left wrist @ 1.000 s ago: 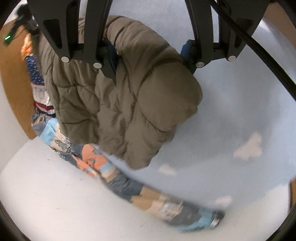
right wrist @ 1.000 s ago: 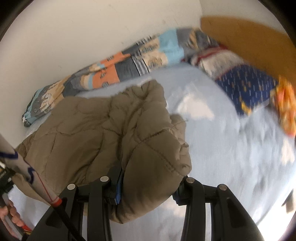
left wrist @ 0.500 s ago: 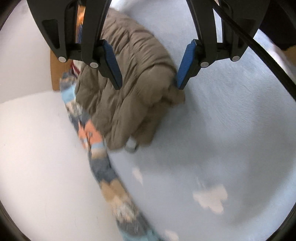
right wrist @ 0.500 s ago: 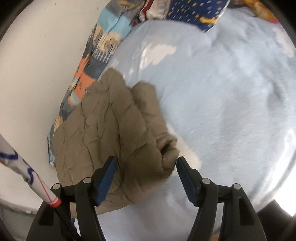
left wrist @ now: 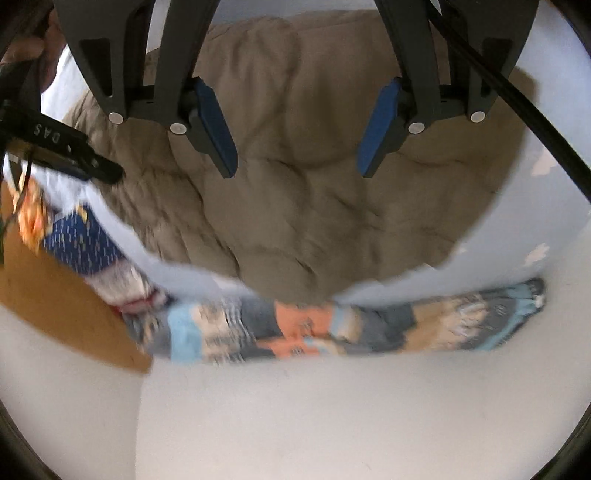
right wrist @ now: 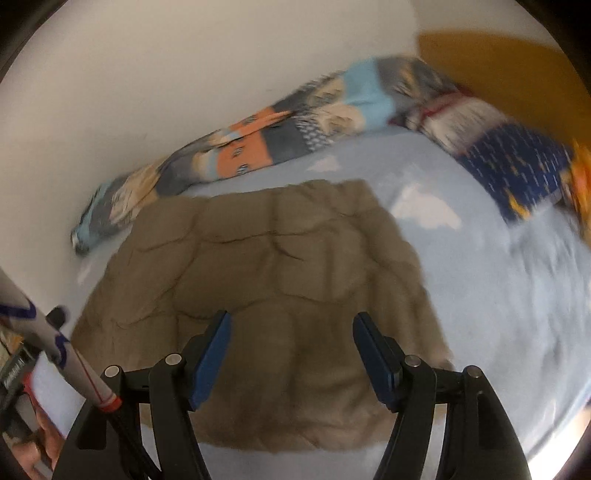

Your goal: Fold large clothes

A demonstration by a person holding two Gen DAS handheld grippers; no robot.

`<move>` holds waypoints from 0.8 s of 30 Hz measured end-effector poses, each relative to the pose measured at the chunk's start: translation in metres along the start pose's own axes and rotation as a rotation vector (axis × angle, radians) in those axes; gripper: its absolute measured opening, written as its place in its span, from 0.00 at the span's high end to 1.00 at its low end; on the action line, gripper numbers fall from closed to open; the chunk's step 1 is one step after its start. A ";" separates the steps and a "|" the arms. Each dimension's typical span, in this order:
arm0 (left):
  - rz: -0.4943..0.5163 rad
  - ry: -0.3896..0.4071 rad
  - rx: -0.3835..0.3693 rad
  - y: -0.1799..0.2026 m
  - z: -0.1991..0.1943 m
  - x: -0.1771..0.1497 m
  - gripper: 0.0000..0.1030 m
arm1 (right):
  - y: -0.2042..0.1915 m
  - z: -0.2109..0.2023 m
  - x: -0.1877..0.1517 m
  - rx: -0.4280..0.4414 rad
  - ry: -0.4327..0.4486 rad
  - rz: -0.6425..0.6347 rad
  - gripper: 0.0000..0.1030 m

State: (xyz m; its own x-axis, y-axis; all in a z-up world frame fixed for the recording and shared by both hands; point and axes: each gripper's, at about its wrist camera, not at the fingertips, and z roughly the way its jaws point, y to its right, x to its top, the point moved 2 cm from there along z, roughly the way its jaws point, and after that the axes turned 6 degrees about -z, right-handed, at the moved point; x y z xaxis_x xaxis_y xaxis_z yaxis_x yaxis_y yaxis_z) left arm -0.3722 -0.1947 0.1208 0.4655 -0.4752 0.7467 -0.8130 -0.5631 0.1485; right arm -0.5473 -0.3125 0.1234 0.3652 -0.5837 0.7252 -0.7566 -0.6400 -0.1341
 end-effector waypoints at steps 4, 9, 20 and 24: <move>-0.056 -0.097 0.024 -0.009 0.040 -0.006 0.27 | -0.001 0.037 -0.002 -0.004 -0.068 0.013 0.29; -0.046 -0.136 0.040 -0.015 0.056 -0.016 0.23 | 0.001 0.071 -0.013 -0.025 -0.155 -0.010 0.26; 0.002 -0.071 0.099 -0.006 0.049 -0.029 0.23 | -0.005 0.083 -0.012 -0.113 -0.197 -0.051 0.22; 0.043 -0.008 0.126 0.000 0.035 -0.025 0.23 | -0.002 0.073 -0.007 -0.087 -0.181 -0.004 0.22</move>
State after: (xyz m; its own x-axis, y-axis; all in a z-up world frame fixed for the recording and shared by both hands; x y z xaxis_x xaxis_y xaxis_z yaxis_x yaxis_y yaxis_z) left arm -0.3711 -0.2063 0.0800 0.4345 -0.5054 0.7455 -0.7818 -0.6226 0.0336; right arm -0.5083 -0.3434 0.0694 0.4542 -0.6664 0.5913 -0.7957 -0.6019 -0.0671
